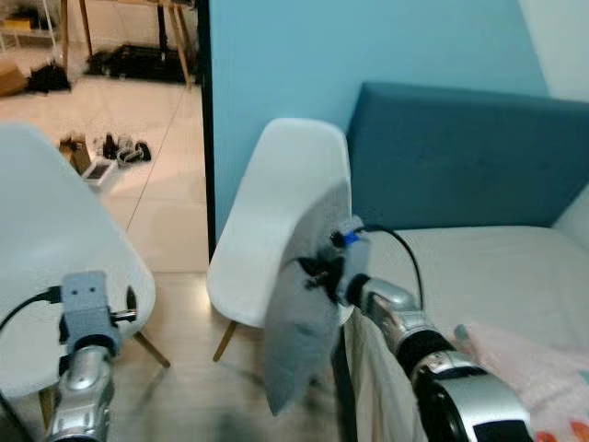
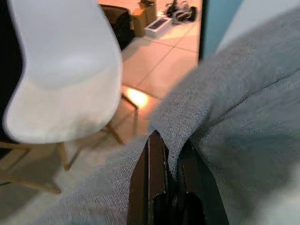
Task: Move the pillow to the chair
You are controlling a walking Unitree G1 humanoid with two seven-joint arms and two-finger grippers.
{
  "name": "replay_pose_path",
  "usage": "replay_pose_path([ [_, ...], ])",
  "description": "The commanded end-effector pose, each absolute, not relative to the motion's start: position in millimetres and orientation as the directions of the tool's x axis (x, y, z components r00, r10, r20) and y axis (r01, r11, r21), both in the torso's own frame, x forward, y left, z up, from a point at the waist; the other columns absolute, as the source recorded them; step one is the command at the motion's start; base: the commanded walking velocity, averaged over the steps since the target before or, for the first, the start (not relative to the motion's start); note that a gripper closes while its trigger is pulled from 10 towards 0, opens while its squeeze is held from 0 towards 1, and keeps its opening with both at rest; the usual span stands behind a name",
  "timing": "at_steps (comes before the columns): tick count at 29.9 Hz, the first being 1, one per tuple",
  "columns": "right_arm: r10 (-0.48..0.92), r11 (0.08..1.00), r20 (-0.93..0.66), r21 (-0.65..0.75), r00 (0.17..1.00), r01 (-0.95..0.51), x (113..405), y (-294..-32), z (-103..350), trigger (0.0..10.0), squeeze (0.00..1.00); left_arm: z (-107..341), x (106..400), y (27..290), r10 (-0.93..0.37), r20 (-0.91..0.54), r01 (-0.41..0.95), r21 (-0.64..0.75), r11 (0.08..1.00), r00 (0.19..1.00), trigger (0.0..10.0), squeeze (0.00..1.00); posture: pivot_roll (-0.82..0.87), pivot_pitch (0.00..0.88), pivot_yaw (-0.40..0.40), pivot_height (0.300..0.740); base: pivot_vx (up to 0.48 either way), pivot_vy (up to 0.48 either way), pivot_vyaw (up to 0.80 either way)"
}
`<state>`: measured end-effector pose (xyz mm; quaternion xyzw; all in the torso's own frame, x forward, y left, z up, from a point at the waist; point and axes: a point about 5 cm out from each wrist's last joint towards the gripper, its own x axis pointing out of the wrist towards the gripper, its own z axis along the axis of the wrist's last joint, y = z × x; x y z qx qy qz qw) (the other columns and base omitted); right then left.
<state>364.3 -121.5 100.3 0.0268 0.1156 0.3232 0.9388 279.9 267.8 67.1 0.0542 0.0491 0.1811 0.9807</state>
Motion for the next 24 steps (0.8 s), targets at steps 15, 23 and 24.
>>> replay_pose_path([
  [15,0.51,0.86,-0.156,0.099,0.846,-0.5,379.4,-134.3,122.3,10.0,0.0,104.3,299.3,233.3,0.167,0.061,-0.171,0.061,0.983,0.984,10.0,0.0,0.06,0.0,-0.112,0.74,0.438,0.0,-0.25],
  [23,0.48,0.877,-0.162,0.102,0.862,-0.469,380.4,-136.6,122.1,10.0,0.0,126.2,305.6,225.4,0.143,0.117,-0.153,0.081,0.985,0.983,10.0,0.0,0.06,0.0,-0.108,0.74,0.032,0.0,-0.38],
  [24,0.486,0.874,-0.168,0.112,0.858,-0.473,380.6,-135.3,122.1,10.0,0.0,129.6,306.3,226.3,0.152,0.126,-0.164,0.089,0.982,0.98,10.0,0.0,0.06,0.0,-0.108,0.74,0.0,0.0,0.0],
])
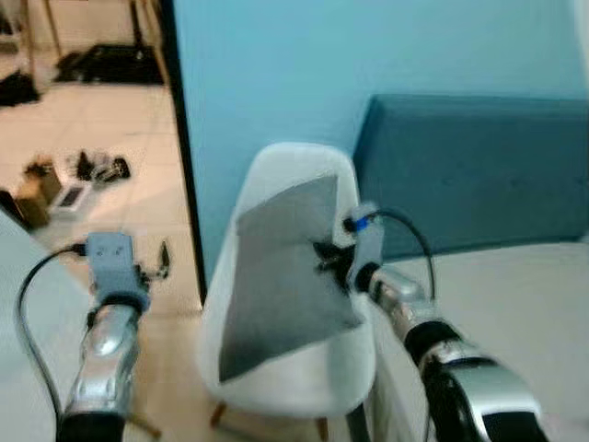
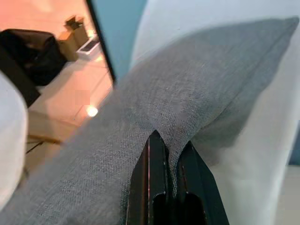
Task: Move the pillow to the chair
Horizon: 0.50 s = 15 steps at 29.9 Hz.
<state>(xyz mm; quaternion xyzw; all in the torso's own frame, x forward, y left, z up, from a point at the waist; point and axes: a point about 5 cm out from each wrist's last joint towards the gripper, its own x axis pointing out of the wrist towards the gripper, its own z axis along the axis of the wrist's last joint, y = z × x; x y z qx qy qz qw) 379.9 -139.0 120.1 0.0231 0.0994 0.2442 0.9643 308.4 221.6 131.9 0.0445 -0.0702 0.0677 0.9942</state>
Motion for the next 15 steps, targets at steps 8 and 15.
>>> replay_pose_path([
  [8,0.454,0.881,-0.152,0.223,0.878,-0.417,384.1,-131.7,125.3,10.0,0.0,144.5,304.2,229.7,0.148,0.163,-0.162,0.08,0.983,0.976,10.0,0.0,0.06,0.0,-0.107,0.705,0.0,0.0,0.0],
  [15,0.443,0.875,-0.147,0.284,0.884,-0.392,385.7,-123.0,126.5,10.0,0.0,152.4,299.5,222.9,0.061,0.174,-0.078,0.089,0.993,0.983,10.0,0.0,0.08,0.0,-0.107,0.675,0.0,0.0,0.0],
])
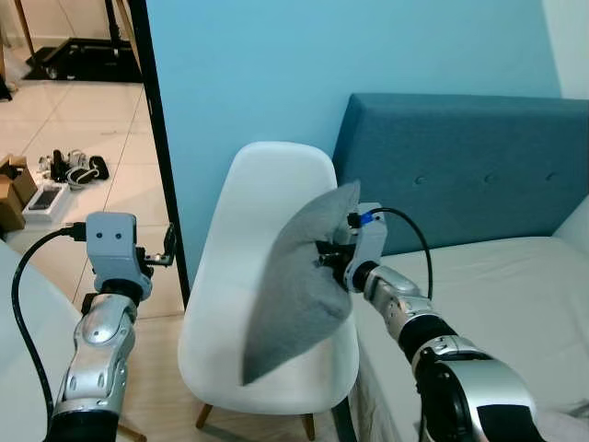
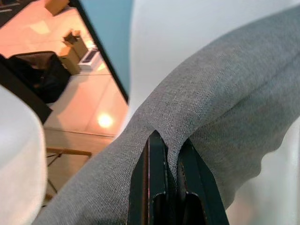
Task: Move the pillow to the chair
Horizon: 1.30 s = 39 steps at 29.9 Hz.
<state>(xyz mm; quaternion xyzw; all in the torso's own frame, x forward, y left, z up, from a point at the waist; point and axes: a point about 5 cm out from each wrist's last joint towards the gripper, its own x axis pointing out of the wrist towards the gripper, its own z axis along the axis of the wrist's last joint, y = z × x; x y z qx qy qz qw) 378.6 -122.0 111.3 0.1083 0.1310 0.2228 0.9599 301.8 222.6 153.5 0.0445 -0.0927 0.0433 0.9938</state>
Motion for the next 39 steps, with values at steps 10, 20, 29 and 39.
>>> replay_pose_path([
  [10,0.538,0.778,-0.013,0.391,0.843,-0.491,392.7,-106.0,152.8,10.0,0.0,169.3,298.0,216.5,0.066,0.219,-0.083,0.07,0.994,0.973,10.0,0.0,0.09,0.0,-0.115,0.64,0.0,0.0,0.0],
  [20,0.549,0.76,0.004,0.413,0.836,-0.502,395.6,-95.0,161.4,10.0,0.0,186.1,297.1,212.6,0.08,0.261,-0.088,0.018,0.996,0.962,10.0,0.0,0.09,0.0,-0.119,0.605,0.0,0.0,0.0],
  [29,0.349,0.896,-0.225,0.365,0.91,-0.253,389.5,-119.1,124.7,10.0,0.0,195.5,291.9,207.8,0.08,0.271,-0.088,0.014,0.996,0.959,10.0,0.0,0.1,0.0,-0.124,0.555,0.0,0.0,0.0],
  [39,0.076,0.983,-0.482,0.181,0.873,0.015,369.1,-161.3,79.0,10.0,0.0,210.6,284.5,206.6,0.082,0.298,-0.088,0.006,0.996,0.951,10.0,0.0,0.12,0.0,-0.129,0.526,0.0,0.0,0.0],
])
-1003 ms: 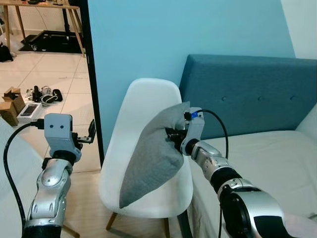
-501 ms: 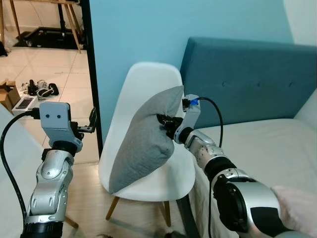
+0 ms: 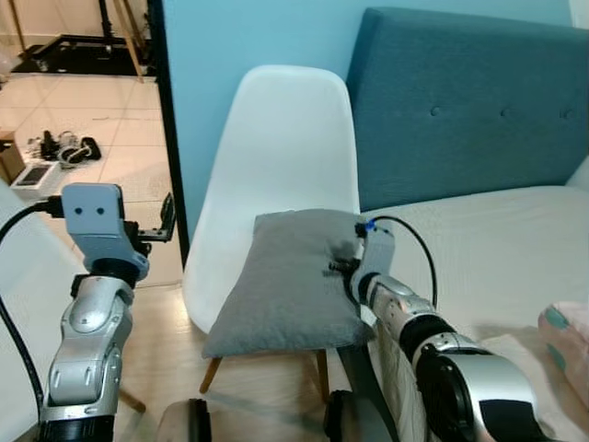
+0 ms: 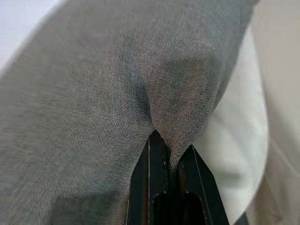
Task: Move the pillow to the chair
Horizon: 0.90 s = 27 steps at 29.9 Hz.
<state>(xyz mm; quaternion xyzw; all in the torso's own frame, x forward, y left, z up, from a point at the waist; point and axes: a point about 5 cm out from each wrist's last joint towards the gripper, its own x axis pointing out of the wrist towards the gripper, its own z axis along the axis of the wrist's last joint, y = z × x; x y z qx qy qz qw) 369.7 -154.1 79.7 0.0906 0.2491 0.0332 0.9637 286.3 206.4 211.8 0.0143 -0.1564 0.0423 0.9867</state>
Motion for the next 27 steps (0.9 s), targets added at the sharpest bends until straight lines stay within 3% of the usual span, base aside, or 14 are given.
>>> replay_pose_path([
  [1,0.071,0.982,-0.485,0.187,0.872,0.024,368.7,-161.9,78.4,10.0,0.0,212.0,284.0,206.3,0.08,0.301,-0.085,0.004,0.996,0.95,10.0,0.0,0.12,0.0,-0.129,0.526,0.0,0.0,0.0],
  [5,0.082,0.963,-0.494,0.265,0.866,0.059,369.8,-159.3,79.9,10.0,0.0,216.4,284.8,208.7,0.093,0.293,-0.097,-0.001,0.995,0.952,10.0,0.0,0.12,0.0,-0.124,0.526,0.0,0.0,0.0],
  [11,0.082,0.975,-0.46,0.222,0.884,0.025,377.6,-151.5,92.6,10.0,0.0,228.9,283.3,209.5,0.09,0.322,-0.086,-0.025,0.996,0.943,10.0,0.0,0.1,0.0,-0.123,0.526,0.0,0.0,0.0],
  [21,0.137,0.966,-0.311,0.25,0.941,-0.059,395.3,-115.3,129.9,10.0,0.0,231.8,284.9,203.8,0.082,0.291,-0.077,-0.03,0.997,0.953,10.0,0.0,0.12,0.041,-0.123,0.526,0.0,0.0,0.0],
  [27,0.057,0.985,-0.303,0.174,0.951,-0.004,396.7,-125.8,131.8,10.0,0.0,220.4,280.2,210.6,0.123,0.235,-0.116,-0.041,0.992,0.964,10.0,0.0,0.1,0.1,-0.118,0.526,0.0,0.0,0.0],
])
